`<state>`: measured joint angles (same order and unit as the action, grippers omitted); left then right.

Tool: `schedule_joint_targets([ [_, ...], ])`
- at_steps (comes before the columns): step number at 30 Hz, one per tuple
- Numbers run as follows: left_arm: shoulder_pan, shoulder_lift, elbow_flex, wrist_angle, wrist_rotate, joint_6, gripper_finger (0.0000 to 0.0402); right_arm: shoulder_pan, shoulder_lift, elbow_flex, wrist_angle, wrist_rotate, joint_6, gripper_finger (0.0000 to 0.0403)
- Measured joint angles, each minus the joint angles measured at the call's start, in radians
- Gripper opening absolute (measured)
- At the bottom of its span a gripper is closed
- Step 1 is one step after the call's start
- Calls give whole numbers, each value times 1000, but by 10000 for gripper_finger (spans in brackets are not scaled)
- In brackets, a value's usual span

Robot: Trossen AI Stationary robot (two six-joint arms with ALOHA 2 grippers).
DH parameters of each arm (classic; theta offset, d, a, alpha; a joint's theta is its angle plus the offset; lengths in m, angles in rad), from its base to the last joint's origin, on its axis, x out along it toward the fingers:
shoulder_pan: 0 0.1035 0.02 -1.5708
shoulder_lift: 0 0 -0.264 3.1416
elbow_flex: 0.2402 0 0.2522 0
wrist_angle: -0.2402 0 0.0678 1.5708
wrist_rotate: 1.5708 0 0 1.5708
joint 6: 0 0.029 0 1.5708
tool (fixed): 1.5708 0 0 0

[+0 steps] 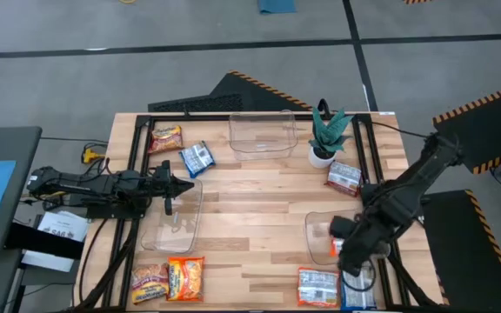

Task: Sort Maruchan noodles
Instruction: Put the right orange noodle pack into the bottom right transparent bin

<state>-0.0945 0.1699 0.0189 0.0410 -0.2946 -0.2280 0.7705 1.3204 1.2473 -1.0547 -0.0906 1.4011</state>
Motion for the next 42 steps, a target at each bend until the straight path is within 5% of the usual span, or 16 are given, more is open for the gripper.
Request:
schedule_joint_targets([
  [6, 0, 0, 0, 0, 0, 0, 0, 79, 103, -7, 223, 61, 437, 270],
  [12, 0, 0, 0, 0, 0, 0, 0, 143, 288, -7, 309, 52, 706, 270],
  [22, 0, 0, 0, 0, 0, 0, 0, 153, 514, 8, 304, 36, 766, 270],
  [32, 0, 0, 0, 0, 0, 0, 0, 176, 605, 15, 304, 67, 759, 263],
  [36, 0, 0, 0, 0, 0, 0, 0, 178, 613, 14, 303, 68, 746, 216],
  [42, 0, 0, 0, 0, 0, 0, 0, 179, 586, 10, 273, 69, 746, 66],
])
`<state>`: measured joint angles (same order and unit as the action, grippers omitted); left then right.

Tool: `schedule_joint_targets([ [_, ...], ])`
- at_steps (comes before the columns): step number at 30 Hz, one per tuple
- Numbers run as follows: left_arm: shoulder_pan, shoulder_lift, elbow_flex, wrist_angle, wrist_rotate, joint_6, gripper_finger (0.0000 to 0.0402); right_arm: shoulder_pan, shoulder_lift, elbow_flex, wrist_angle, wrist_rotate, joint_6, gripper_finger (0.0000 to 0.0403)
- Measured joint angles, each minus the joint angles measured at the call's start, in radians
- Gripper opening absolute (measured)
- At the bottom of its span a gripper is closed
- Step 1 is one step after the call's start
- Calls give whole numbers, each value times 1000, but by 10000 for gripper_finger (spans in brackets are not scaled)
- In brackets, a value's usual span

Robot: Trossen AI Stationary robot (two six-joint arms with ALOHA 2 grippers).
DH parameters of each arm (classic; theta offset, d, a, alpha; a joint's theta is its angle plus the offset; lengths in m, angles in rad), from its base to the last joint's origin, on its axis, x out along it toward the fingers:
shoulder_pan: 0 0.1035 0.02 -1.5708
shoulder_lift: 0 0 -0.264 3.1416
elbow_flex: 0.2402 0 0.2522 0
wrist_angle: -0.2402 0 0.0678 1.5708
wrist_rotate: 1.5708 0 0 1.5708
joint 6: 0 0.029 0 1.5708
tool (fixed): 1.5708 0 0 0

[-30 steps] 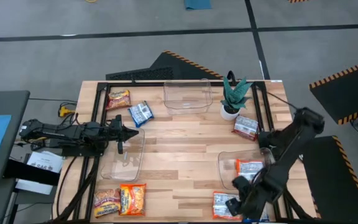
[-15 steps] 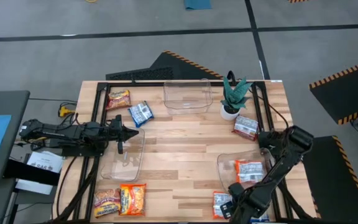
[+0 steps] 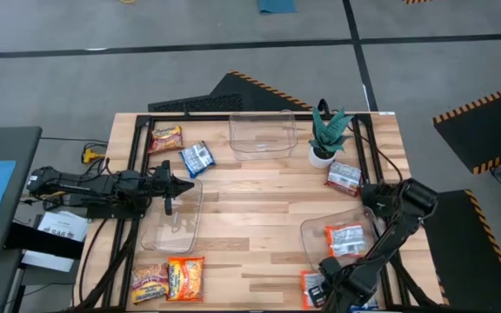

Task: Sort Maruchan noodles
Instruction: Put the right orange noodle pack into the bottom right transparent bin

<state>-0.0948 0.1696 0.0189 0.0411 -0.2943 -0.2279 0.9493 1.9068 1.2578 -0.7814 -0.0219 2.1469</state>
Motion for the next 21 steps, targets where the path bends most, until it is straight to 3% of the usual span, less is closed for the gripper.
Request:
schedule_joint_targets([
  [3, 0, 0, 0, 0, 0, 0, 0, 0, -25, -2, -8, 9, 0, 18],
  [9, 0, 0, 0, 0, 0, 0, 0, -2, -121, -3, 4, -5, -65, 23],
  [15, 0, 0, 0, 0, 0, 0, 0, -10, -291, -3, 119, 6, -321, 18],
  [18, 0, 0, 0, 0, 0, 0, 0, -30, -389, -1, 131, 65, -376, 18],
  [21, 0, 0, 0, 0, 0, 0, 0, -50, -482, -1, 36, 170, -373, 18],
])
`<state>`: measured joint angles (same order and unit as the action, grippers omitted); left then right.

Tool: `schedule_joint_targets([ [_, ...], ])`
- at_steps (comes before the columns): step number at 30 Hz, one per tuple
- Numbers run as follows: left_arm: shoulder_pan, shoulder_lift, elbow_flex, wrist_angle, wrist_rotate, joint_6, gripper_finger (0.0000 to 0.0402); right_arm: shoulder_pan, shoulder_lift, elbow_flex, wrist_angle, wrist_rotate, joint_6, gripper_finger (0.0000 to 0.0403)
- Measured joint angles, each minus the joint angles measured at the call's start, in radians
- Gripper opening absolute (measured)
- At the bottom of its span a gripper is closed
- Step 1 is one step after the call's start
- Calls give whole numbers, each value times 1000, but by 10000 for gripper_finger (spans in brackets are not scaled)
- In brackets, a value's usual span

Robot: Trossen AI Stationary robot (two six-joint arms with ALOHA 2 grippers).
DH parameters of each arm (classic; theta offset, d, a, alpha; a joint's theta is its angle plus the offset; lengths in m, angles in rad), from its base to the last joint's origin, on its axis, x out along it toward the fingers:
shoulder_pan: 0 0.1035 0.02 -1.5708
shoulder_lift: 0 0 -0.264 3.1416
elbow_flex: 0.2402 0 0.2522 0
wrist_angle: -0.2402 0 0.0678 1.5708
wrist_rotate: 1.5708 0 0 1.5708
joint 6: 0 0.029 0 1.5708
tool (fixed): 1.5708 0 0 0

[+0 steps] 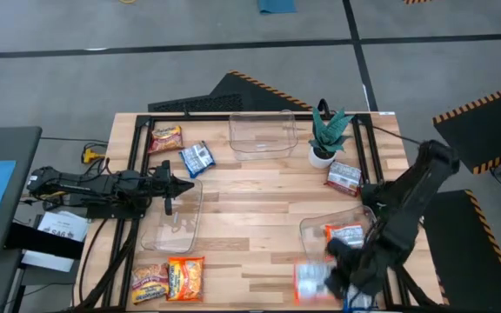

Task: Sort Maruchan noodles
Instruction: Put the right orange noodle pack into the bottom right transparent bin

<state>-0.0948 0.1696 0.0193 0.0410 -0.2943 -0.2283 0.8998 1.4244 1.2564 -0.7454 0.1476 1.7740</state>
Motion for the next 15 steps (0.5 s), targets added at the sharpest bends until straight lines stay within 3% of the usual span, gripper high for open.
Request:
schedule_joint_targets([
  [4, 0, 0, 0, 0, 0, 0, 0, -34, -85, 1, -289, 36, 94, 18],
  [9, 0, 0, 0, 0, 0, 0, 0, -71, -96, 0, -572, -59, 120, 18],
  [15, 0, 0, 0, 0, 0, 0, 0, -104, -65, -56, -531, -105, -42, 18],
])
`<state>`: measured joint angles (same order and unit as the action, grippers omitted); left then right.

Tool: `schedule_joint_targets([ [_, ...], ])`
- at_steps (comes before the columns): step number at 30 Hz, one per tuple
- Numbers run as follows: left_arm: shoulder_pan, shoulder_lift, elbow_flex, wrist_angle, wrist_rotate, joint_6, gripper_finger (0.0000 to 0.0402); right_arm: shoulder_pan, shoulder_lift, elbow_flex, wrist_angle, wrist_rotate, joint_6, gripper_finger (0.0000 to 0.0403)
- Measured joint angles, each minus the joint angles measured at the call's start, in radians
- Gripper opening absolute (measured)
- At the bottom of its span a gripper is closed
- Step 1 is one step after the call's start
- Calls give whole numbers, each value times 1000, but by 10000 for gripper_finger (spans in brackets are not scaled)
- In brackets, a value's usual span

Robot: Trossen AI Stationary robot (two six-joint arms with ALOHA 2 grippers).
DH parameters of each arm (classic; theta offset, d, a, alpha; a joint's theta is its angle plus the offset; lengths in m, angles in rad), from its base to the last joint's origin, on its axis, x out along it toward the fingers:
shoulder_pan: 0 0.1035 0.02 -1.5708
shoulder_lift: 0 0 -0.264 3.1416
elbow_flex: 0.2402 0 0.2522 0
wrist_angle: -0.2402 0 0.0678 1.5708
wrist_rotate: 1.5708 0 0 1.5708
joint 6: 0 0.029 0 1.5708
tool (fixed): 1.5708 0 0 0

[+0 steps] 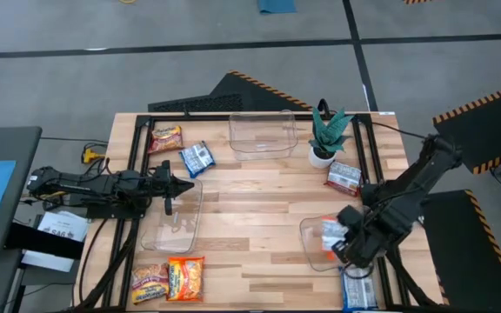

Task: Sort Maruchan noodles
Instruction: Put the right orange noodle pack into the bottom right transparent bin

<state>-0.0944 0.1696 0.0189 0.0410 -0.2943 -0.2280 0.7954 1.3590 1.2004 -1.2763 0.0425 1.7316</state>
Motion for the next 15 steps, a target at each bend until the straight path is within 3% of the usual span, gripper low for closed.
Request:
schedule_joint_targets([
  [7, 0, 0, 0, 0, 0, 0, 0, -69, 125, -3, 103, -17, -296, 18],
  [15, 0, 0, 0, 0, 0, 0, 0, -143, 234, -3, 126, -63, -444, 35],
])
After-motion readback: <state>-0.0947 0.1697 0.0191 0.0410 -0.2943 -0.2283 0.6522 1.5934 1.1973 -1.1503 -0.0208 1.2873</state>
